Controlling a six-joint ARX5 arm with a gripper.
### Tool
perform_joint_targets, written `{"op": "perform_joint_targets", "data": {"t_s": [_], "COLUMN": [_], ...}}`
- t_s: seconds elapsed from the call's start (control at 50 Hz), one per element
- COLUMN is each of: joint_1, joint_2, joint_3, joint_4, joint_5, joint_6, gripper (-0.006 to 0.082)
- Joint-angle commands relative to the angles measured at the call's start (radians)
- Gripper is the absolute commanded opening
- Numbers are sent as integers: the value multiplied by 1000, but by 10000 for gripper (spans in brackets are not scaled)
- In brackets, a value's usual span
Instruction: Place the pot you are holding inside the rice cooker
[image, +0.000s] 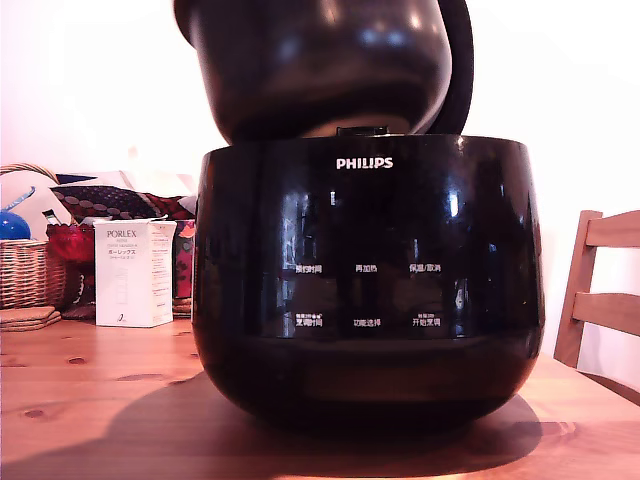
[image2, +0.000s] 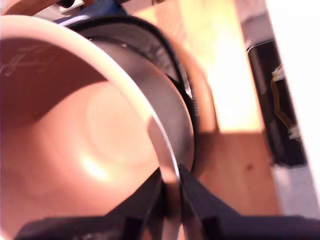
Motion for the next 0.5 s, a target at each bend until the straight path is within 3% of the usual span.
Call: {"op": "perform_joint_targets", "data": {"t_s": [0.0,0.48], "joint_1": [-3,-13], "joint_2": [13,85], "joint_3": [27,27], "joint_4": [19,19], "joint_5": [-17,-87], "joint_6": [34,235], "gripper": [-24,-24]}}
